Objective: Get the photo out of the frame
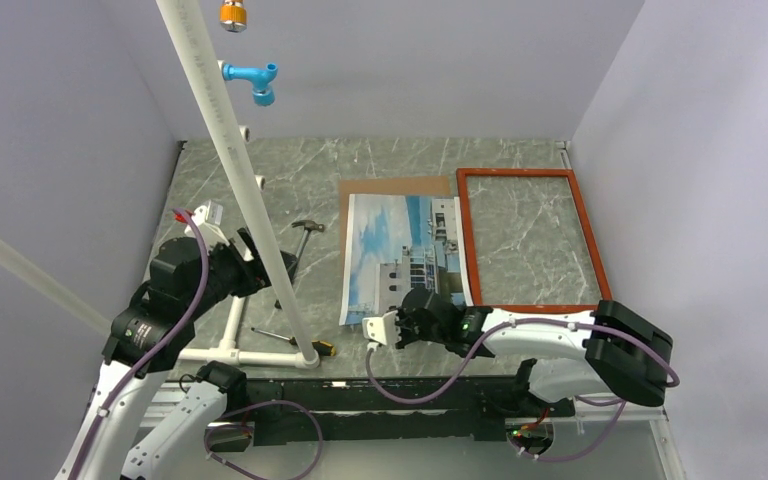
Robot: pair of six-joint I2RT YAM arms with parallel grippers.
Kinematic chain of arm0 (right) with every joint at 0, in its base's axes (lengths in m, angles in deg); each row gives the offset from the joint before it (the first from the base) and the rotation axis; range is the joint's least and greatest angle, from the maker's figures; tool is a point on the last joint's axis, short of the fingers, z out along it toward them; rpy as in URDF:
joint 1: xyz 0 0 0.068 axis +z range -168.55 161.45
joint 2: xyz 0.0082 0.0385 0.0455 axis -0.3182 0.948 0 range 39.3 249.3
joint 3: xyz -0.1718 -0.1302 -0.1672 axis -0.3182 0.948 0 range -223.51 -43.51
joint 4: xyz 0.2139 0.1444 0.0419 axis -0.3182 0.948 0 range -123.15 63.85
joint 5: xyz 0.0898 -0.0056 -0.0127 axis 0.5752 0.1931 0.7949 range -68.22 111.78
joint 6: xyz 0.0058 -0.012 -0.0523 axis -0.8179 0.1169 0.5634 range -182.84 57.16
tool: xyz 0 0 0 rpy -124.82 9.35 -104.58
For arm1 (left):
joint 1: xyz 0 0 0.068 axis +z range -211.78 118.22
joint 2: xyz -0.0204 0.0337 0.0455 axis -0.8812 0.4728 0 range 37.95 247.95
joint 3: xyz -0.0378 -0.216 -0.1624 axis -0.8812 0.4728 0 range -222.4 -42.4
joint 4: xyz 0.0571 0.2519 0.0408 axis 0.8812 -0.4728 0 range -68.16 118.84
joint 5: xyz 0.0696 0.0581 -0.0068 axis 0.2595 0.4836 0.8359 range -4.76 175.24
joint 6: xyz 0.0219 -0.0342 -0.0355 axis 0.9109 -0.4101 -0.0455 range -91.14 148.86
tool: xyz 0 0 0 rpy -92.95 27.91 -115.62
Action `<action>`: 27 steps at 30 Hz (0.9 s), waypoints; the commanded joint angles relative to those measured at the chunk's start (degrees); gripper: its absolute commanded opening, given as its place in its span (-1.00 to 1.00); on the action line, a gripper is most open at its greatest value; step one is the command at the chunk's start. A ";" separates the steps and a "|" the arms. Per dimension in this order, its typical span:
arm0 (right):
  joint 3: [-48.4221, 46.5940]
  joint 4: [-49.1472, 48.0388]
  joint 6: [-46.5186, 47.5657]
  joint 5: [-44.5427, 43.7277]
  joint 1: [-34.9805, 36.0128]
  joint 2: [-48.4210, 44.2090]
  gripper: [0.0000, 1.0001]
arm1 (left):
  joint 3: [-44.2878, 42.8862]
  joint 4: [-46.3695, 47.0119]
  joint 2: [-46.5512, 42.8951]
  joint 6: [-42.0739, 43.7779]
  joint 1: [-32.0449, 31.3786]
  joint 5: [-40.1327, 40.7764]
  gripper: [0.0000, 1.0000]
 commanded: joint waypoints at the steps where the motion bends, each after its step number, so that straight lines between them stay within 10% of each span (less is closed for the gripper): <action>1: -0.53 -8.15 4.26 5.52 -2.70 0.39 -1.00 | 0.36 2.65 -0.07 -0.02 0.05 -1.22 0.66; 27: -2.55 -7.82 8.48 8.84 -8.65 6.23 -0.78 | 1.49 2.82 -0.95 -0.40 0.01 -1.30 0.66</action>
